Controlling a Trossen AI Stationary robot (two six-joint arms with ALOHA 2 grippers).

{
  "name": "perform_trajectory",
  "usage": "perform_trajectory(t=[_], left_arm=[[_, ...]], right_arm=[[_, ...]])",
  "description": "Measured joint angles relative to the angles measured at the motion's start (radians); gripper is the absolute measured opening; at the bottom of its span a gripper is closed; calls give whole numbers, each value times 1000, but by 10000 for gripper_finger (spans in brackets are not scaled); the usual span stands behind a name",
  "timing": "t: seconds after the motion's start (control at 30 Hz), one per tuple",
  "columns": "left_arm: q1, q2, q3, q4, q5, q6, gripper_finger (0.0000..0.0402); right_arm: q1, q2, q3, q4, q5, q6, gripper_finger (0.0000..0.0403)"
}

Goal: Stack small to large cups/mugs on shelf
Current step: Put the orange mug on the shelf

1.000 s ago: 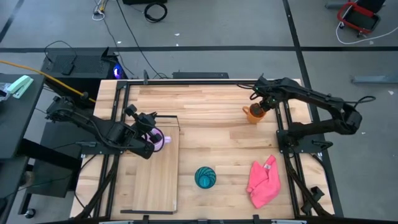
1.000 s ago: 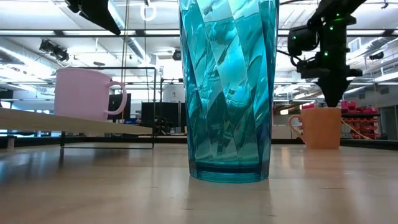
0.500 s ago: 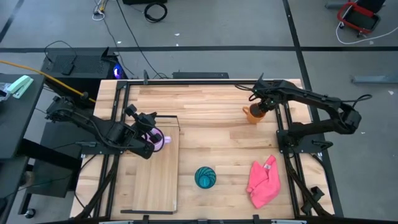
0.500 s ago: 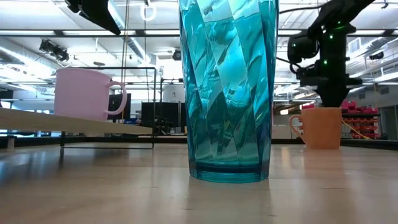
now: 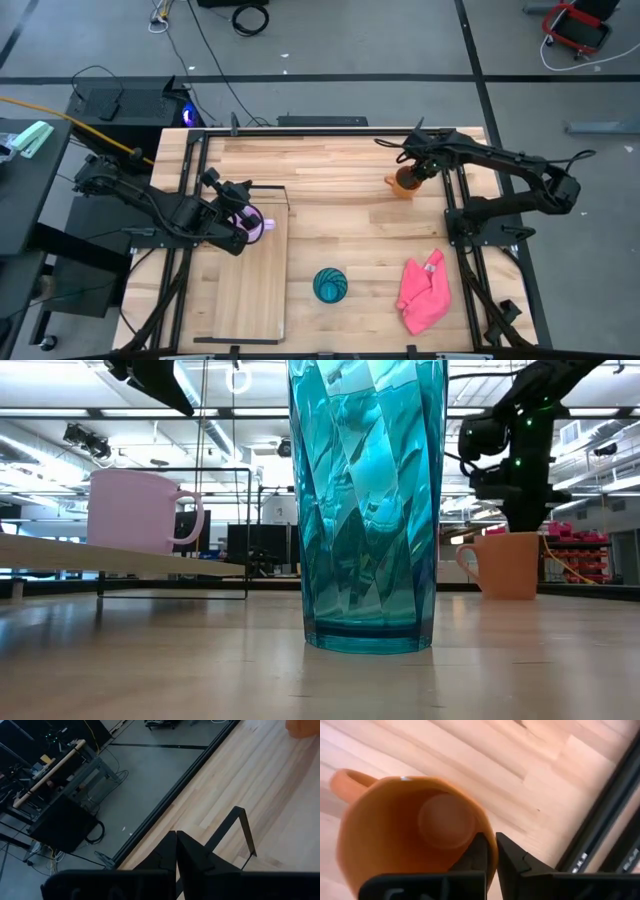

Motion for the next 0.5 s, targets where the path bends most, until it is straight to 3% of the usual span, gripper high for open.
perform_trajectory(t=[0.27, 0.5], left_arm=[[0, 0, 0, 0, 0, 0, 19], [0, 0, 0, 0, -4, 0, 22]], right_arm=[[13, 2, 4, 56, -14, -110, 17], [97, 7, 83, 54, -9, -167, 15]])
